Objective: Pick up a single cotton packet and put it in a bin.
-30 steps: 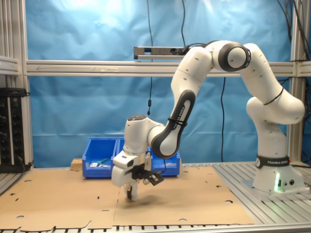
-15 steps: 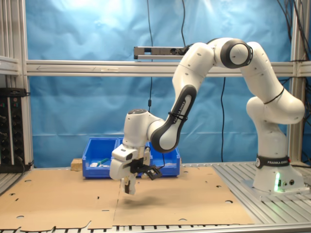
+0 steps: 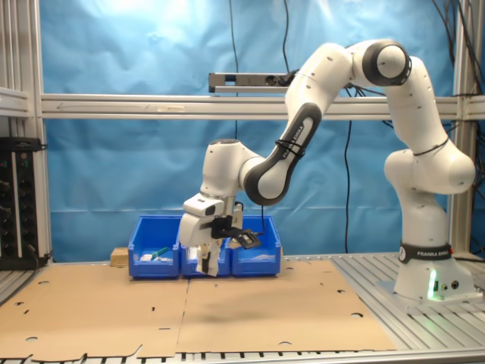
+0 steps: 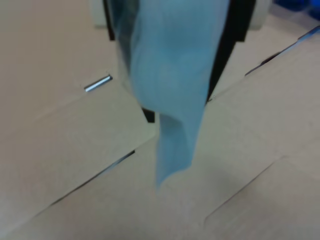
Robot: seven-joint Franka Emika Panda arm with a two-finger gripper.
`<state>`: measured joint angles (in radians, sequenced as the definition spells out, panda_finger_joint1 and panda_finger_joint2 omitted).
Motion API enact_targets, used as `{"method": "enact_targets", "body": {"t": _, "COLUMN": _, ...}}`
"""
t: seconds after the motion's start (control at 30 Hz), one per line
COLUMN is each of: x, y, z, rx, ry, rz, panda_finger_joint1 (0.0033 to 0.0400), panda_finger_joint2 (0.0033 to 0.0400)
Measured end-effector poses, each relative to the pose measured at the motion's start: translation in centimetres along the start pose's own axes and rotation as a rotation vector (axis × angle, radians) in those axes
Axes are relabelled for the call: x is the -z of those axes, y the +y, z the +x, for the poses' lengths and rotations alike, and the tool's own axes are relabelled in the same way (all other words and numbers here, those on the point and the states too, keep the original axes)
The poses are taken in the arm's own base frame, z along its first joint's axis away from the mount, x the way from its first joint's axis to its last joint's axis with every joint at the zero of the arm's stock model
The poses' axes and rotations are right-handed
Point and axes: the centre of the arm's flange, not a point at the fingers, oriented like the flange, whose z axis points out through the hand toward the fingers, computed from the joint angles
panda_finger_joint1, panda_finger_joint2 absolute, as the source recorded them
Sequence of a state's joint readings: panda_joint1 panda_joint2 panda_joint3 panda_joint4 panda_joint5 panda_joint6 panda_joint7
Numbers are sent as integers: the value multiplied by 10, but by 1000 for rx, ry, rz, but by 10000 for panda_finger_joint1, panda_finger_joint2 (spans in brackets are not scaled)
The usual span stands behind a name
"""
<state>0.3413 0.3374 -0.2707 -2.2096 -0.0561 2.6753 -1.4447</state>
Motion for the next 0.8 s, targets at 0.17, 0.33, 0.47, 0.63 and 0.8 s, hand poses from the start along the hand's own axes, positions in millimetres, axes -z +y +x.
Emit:
{"method": "enact_targets", "body": {"t": 0.17, "x": 23, "y": -8, "z": -13, "rx": -27, "ry": 16, "rz": -7, "panda_finger_joint1": 56, "panda_finger_joint2": 56}}
{"method": "enact_targets", "body": {"t": 0.33, "x": 39, "y": -16, "z": -37, "rx": -72, "ry": 22, "rz": -12, "panda_finger_joint1": 56, "panda_finger_joint2": 56}}
{"method": "enact_targets", "body": {"t": 0.47, "x": 45, "y": -22, "z": -63, "rx": -121, "ry": 20, "rz": -7, "panda_finger_joint1": 56, "panda_finger_joint2": 56}}
{"method": "enact_targets", "body": {"t": 0.63, "x": 44, "y": -32, "z": -105, "rx": -197, "ry": 8, "rz": 6, "panda_finger_joint1": 56, "panda_finger_joint2": 56}}
{"method": "enact_targets", "body": {"t": 0.8, "x": 41, "y": -45, "z": -151, "rx": -285, "ry": -8, "rz": 21, "panda_finger_joint1": 56, "panda_finger_joint2": 56}}
